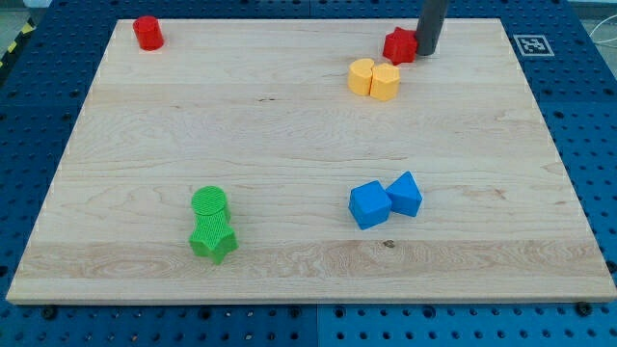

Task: Slide the red star towards left

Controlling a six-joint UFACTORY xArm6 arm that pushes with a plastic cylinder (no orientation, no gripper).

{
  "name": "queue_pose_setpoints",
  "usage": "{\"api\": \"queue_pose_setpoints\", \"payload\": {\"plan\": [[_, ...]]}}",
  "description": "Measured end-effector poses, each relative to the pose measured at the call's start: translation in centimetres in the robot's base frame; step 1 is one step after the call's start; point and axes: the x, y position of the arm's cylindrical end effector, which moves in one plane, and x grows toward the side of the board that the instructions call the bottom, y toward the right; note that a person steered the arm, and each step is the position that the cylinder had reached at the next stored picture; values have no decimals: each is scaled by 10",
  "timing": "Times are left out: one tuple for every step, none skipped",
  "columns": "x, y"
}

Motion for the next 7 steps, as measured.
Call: {"api": "queue_pose_setpoints", "payload": {"plan": [[-4, -12], [-4, -28], [-4, -43], [-4, -58], [-4, -72], [-4, -84], [-4, -93]]}}
